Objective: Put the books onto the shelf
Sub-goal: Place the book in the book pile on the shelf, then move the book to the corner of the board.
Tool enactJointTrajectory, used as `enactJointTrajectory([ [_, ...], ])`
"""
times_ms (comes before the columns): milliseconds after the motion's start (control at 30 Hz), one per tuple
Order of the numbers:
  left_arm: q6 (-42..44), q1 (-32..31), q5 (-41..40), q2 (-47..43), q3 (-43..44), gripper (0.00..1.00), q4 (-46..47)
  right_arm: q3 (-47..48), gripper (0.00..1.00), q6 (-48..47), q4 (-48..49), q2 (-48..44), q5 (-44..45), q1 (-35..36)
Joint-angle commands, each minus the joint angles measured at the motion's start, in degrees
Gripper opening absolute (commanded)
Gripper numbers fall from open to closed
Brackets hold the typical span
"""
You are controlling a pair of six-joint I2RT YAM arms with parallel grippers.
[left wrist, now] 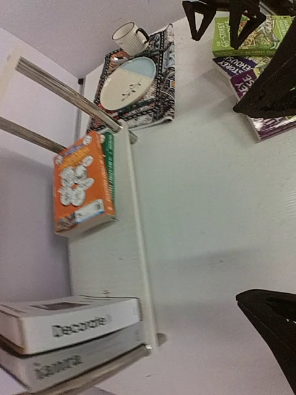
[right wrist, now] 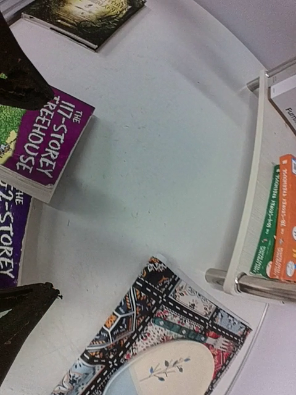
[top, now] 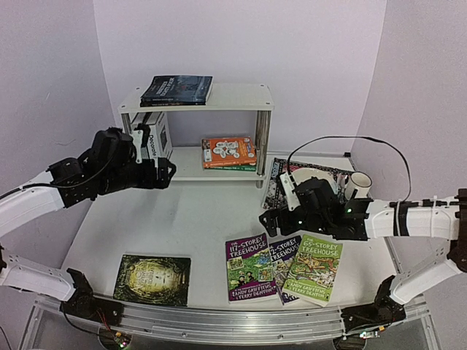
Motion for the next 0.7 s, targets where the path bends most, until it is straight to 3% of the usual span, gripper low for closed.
enactJointTrajectory([
  [0, -21.35, 0.28, 0.23, -5.43, -6.13, 0.96, -9.94, 3.24, 0.98, 4.04, 0.73, 4.11, -7.04, 1.18],
  [100, -32.85, 0.36, 2.09, -10.62, -14.28, 0.96, -10.08, 4.24, 0.98, 6.69, 3.41, 7.48, -8.12, 4.69],
  [233, -42.05, 0.52, 2.82, -17.15, -23.36, 0.96, -10.09, 7.74, 0.98, 11.9, 5.81, 13.08, -8.14, 10.21],
  [433, -47.92, 0.86, -0.12, -26.09, -30.3, 0.94, -12.34, 14.64, 0.98, 18.08, 5.49, 21.83, -7.62, 16.6],
  [667, -54.96, 0.99, -5.43, -26.39, -32.1, 0.77, -21.8, 18.03, 0.98, 26.03, 7.07, 28.15, -8.37, 20.23],
])
